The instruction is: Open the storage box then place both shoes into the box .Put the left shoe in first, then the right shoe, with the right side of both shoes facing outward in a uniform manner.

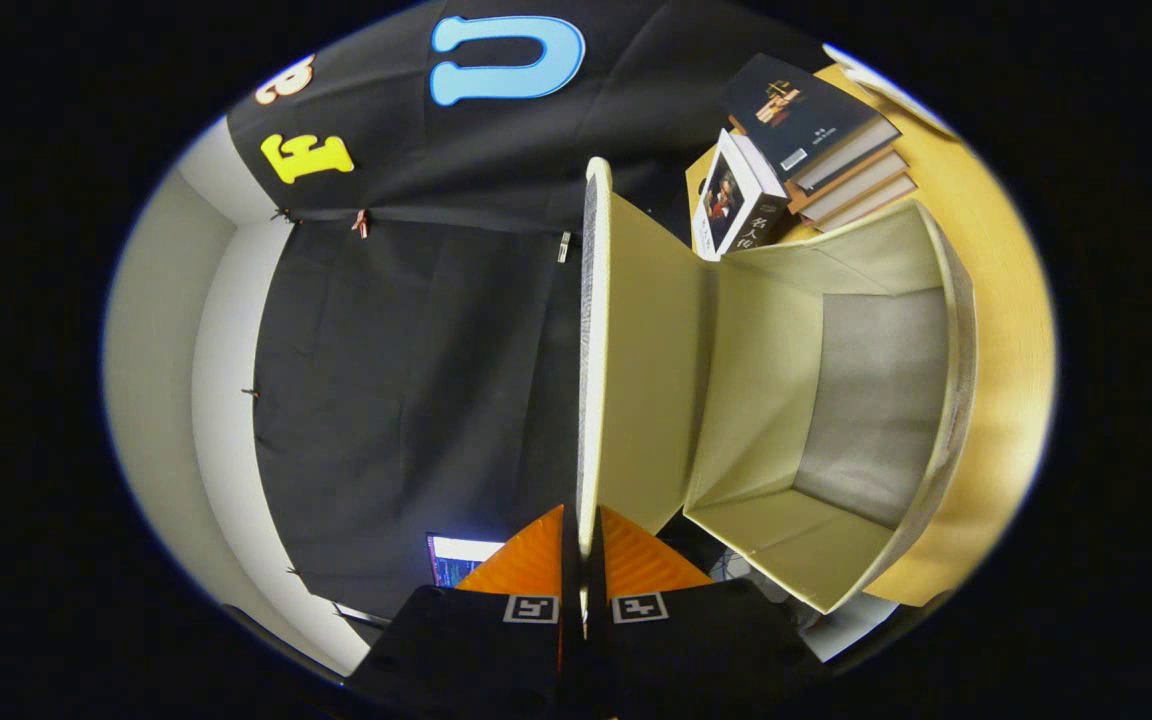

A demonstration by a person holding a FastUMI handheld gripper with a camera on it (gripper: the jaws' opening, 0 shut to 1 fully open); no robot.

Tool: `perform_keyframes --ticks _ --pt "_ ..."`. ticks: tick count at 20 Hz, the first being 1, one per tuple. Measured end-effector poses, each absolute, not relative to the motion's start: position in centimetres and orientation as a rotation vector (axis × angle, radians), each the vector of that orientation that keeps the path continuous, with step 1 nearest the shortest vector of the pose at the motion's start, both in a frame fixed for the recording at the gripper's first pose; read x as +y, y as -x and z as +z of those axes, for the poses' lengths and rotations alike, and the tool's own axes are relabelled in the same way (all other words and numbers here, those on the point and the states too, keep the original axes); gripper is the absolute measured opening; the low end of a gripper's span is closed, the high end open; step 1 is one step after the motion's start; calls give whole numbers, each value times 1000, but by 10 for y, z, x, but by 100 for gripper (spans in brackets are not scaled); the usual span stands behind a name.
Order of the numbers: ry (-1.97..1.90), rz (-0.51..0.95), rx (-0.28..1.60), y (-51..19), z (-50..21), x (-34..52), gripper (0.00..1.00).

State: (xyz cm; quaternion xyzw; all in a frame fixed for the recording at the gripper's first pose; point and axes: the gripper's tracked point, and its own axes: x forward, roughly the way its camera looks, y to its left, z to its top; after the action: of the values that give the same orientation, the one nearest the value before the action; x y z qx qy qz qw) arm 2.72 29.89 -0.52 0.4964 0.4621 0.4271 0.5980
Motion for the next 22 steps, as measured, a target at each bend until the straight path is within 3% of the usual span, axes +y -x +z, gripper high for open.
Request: perform_keyframes --ticks 13,22 --pt "-1101 1006 1053 -38 23 348 5" --pt "-1001 1078 1040 -50 26 456 5"
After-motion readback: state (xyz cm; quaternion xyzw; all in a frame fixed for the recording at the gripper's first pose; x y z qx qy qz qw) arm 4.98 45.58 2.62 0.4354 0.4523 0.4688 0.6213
